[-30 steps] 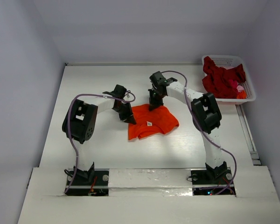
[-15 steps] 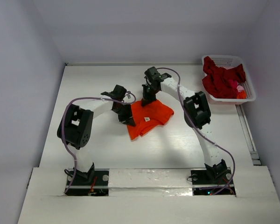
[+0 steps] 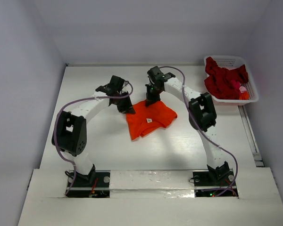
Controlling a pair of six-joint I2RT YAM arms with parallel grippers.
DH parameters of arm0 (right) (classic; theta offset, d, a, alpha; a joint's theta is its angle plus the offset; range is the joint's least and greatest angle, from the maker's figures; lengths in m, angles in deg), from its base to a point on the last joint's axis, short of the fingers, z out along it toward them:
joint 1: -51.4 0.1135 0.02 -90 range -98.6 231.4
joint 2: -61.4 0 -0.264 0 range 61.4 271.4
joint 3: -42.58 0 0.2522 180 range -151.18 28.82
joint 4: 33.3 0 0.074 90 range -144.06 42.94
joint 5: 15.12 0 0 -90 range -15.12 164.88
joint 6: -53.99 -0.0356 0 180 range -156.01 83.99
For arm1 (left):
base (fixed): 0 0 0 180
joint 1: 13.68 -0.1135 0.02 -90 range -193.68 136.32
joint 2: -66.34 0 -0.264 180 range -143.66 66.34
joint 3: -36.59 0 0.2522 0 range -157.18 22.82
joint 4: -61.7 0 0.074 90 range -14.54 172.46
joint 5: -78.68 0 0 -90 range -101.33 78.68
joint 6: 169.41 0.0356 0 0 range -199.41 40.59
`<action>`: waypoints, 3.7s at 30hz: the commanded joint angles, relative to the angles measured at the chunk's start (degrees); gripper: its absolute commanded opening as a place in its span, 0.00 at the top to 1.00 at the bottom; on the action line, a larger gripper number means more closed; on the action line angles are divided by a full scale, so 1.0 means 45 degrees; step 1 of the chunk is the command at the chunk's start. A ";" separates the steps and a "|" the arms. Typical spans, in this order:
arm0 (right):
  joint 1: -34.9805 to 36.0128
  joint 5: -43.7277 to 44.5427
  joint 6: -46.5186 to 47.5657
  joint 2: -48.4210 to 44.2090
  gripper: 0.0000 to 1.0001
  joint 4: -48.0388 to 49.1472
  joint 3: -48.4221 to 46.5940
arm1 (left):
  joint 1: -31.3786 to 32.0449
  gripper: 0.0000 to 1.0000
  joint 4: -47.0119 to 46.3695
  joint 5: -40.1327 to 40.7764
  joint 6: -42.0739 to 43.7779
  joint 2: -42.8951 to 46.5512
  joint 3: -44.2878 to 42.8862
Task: Fold and stack the t-shirts
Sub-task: Fold the tshirt
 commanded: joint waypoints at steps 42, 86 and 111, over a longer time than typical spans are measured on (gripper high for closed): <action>-0.0244 0.1332 -0.0661 -0.5711 1.00 0.3681 0.9593 | -0.0493 0.99 -0.2596 0.0611 -0.0966 -0.4144 -0.1977; -0.0244 0.1000 -0.0525 -0.4813 1.00 0.2802 0.7349 | -0.2448 1.00 -0.0466 0.0341 -0.0360 -0.1586 -0.3721; -0.0244 0.0805 -0.0642 -0.4970 1.00 0.2783 0.7407 | -0.0512 1.00 -0.1892 0.0377 -0.0730 -0.5491 -0.3111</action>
